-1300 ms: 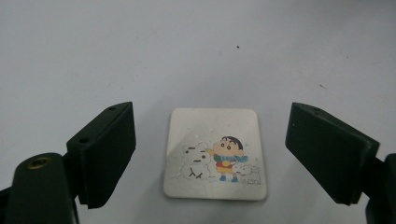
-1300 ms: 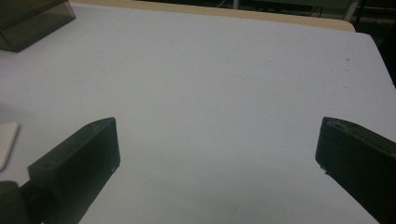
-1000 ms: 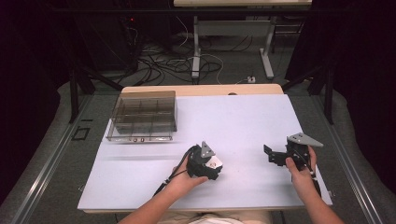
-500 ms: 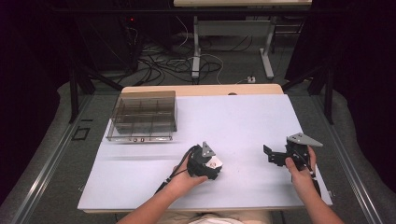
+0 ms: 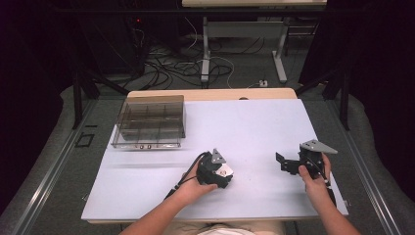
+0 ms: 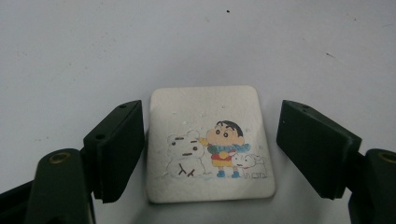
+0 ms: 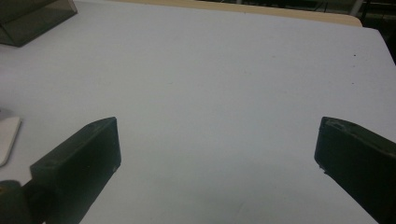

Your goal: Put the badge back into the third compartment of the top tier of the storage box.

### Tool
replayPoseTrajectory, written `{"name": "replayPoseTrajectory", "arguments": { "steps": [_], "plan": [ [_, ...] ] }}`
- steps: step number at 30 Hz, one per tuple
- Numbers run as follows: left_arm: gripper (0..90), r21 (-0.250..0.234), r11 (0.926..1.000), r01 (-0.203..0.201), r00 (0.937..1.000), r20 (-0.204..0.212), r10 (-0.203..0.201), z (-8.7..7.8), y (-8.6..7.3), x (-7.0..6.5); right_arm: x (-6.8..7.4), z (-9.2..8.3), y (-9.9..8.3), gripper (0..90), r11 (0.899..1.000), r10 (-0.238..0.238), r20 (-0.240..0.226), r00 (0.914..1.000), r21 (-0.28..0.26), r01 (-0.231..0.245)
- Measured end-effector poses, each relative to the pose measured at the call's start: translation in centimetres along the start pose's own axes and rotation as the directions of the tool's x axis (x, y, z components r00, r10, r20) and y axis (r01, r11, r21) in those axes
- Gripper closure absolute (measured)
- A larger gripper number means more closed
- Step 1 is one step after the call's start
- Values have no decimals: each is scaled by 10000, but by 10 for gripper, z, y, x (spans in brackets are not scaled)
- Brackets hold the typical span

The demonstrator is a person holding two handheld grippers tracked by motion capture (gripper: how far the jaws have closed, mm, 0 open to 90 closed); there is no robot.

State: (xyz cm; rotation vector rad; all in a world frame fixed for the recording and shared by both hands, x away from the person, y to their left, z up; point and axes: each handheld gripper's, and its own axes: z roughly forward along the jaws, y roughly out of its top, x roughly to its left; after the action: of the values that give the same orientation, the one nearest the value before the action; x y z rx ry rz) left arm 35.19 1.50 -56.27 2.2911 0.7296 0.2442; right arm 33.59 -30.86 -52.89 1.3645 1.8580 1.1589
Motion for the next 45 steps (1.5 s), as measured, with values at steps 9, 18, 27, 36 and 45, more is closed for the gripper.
{"name": "replayPoseTrajectory", "arguments": {
  "steps": [9,18,27,36,45],
  "plan": [
    [244,-29,10000,57,10000,55,-56,0,0,1,0,0,0,6,10000,-49,-24,10000,-4,49],
    [287,5,9999,152,9999,35,-152,-1,0,3,0,0,0,11,10000,26,-6,10000,-33,-26],
    [328,-7,9997,235,9997,-22,-235,-2,0,3,-1,0,0,18,10000,-52,-1,10000,-13,52],
    [331,-29,9997,255,9997,-67,-255,-2,1,2,0,0,0,21,10000,18,-9,10000,-28,-18],
    [331,11,9997,261,9996,-76,-261,-3,1,3,-1,0,0,23,10000,-48,-12,10000,-12,48]
  ]
}}
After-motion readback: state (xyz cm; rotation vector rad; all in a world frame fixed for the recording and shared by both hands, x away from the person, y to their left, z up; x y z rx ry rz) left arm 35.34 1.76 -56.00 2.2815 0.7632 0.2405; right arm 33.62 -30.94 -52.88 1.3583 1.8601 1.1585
